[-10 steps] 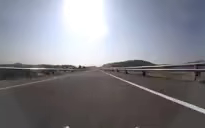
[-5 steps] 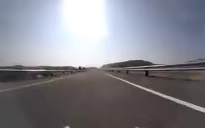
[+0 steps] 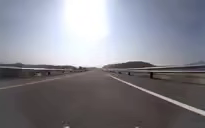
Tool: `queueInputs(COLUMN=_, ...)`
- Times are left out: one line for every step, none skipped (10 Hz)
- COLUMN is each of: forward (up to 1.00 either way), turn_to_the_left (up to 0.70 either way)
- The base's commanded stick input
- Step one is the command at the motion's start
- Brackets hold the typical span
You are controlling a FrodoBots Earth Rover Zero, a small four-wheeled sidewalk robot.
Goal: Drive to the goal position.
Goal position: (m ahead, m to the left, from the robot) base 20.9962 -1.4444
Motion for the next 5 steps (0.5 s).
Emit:
queueInputs(forward=1.00, turn_to_the_left=0.00)
queueInputs(forward=1.00, turn_to_the_left=0.00)
queueInputs(forward=1.00, turn_to_the_left=0.00)
queueInputs(forward=1.00, turn_to_the_left=0.00)
queueInputs(forward=1.00, turn_to_the_left=0.00)
